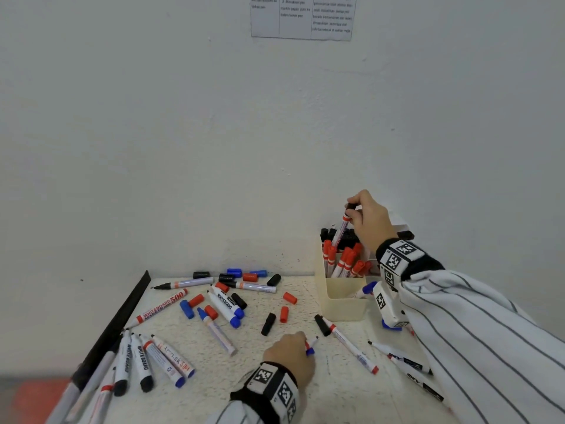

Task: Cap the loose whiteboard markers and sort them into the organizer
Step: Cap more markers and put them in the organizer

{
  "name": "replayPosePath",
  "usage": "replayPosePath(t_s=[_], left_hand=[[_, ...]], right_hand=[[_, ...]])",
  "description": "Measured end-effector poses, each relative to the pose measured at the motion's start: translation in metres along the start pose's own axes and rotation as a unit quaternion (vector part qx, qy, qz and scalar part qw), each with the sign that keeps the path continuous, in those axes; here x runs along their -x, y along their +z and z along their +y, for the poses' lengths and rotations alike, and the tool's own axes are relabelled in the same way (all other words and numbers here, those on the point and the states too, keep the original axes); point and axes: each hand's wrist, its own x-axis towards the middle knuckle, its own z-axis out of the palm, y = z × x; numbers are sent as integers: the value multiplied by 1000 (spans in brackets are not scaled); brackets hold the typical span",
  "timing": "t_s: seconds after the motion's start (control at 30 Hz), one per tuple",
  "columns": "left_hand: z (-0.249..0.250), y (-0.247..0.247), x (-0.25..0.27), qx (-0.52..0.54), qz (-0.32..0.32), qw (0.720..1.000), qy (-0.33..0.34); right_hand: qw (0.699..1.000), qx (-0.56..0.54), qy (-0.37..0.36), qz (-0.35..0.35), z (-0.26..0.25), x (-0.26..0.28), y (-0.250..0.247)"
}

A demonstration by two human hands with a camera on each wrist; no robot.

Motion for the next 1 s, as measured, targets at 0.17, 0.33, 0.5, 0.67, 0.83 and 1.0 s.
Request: replayPosePath(t_s=[0.17, 0.33, 0.5, 0.67, 0.83, 1.0], left_hand=[[-36, -22, -8, 16, 46, 998, -37], [-52, -28, -11, 54, 56, 995, -55], [-58, -30, -14, 95, 59, 992, -60], [-62, -29, -17, 149, 80, 984, -58], [-58, -25, -19, 194, 61, 978, -47], [-60, -20, -24, 254, 74, 964, -34]], right_hand=[[1000, 4, 5, -25, 2, -4, 11], [999, -36, 2, 4, -9, -20, 12], [997, -70, 3, 28, -14, -25, 17], [998, 38, -5, -44, -7, -22, 29], [992, 99, 55, -60, 2, -21, 36], [979, 181, 70, -62, -2, -17, 41]])
